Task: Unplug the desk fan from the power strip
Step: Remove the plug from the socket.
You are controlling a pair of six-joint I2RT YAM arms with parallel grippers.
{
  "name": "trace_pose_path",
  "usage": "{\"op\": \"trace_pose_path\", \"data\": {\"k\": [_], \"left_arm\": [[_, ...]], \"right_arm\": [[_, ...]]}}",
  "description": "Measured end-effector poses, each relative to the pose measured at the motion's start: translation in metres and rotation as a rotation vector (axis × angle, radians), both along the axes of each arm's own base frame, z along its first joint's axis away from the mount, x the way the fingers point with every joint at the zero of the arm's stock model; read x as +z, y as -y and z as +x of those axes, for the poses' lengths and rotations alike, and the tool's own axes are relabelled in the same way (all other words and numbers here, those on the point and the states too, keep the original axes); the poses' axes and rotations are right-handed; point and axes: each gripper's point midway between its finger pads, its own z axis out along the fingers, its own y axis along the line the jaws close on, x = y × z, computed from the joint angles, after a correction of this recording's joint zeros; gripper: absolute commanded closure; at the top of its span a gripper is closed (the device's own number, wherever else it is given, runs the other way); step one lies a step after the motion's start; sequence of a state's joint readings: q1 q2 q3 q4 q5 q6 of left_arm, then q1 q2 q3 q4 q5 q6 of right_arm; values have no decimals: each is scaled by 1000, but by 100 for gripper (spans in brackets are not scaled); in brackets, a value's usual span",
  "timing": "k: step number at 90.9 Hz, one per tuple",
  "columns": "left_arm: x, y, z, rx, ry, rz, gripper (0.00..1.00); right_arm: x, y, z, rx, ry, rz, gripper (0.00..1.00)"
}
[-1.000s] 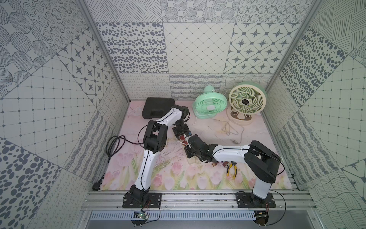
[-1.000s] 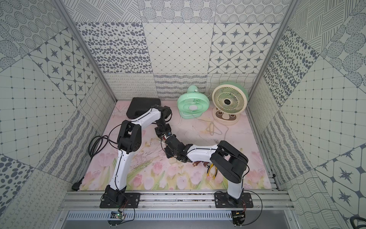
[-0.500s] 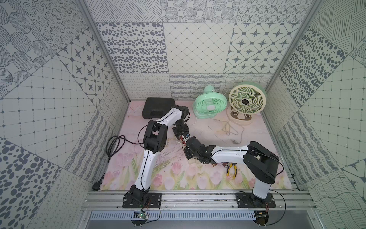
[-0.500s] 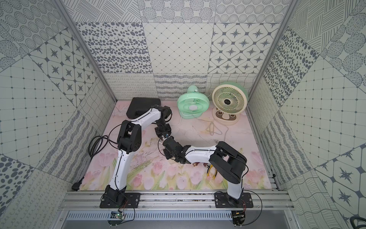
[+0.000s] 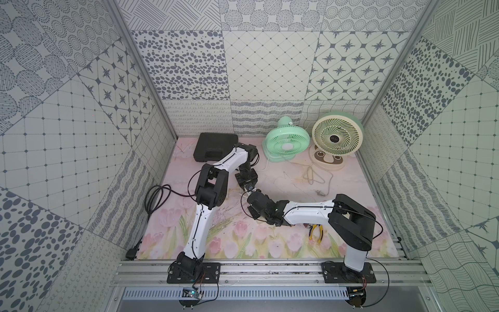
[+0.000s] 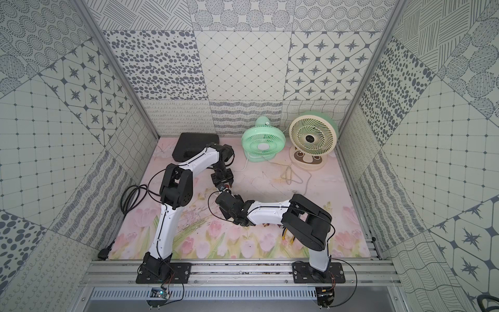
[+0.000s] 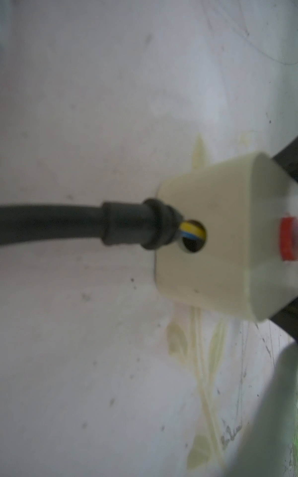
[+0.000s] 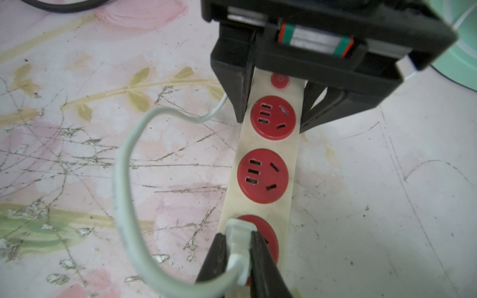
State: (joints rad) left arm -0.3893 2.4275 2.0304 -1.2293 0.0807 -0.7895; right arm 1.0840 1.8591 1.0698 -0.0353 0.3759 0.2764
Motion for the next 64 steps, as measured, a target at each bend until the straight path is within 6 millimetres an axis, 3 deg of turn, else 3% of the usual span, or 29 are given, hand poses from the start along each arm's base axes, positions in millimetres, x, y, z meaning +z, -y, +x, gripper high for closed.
{"op": "trace_pose_path", "data": {"k": [37,64], "left_arm": [[0,0,0,0,0,0,100],[0,0,0,8,-2,1,100]], "right_arm": [[0,3,5,-25,-21,24,100],[-1,12,10,-55,-153,185,100]]}}
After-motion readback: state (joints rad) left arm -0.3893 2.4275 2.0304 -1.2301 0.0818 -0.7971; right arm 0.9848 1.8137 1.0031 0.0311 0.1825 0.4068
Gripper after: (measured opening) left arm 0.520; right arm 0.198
